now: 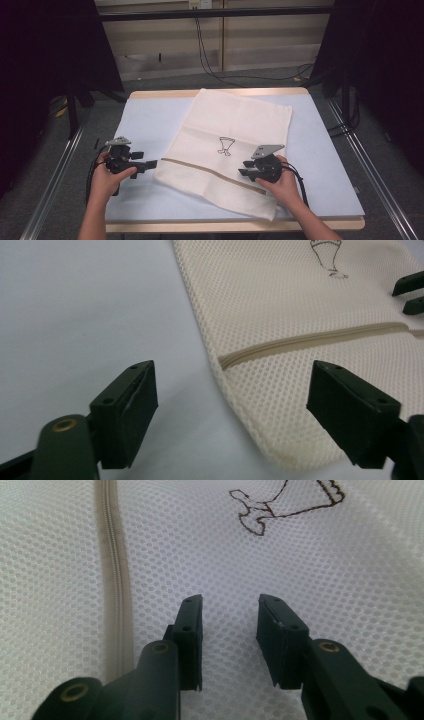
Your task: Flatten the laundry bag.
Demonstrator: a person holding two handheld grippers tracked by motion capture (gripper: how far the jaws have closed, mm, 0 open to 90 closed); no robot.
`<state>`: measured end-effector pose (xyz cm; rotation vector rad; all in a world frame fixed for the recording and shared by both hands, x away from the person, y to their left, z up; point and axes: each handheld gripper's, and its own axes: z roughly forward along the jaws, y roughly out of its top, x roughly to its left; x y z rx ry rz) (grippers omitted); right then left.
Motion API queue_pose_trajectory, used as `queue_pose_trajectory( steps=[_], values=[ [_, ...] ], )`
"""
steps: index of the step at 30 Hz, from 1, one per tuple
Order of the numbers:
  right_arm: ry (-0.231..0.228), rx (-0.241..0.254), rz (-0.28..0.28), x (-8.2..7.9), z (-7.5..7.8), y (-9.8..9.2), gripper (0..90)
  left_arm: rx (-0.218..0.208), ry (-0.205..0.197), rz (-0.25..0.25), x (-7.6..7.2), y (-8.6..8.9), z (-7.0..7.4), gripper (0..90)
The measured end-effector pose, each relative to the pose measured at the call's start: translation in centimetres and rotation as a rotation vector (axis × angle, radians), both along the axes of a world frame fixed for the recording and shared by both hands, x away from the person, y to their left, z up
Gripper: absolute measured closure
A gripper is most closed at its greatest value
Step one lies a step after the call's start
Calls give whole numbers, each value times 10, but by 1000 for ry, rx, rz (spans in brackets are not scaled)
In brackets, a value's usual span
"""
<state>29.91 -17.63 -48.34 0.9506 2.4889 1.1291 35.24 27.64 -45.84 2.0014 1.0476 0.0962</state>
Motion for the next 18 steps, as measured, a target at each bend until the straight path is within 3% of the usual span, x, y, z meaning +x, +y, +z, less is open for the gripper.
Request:
queue_pose_trajectory(
  steps=[8,16,18],
  values=[
    [0,-13,-63,-4,5,-10,518,30,14,-7,6,-17,-9,304],
    [-4,-29,-130,-8,10,-26,482,25,61,13,12,-26,-18,335],
    [5,-30,-153,-10,10,-30,480,42,69,2,13,-29,-19,354]
  ],
)
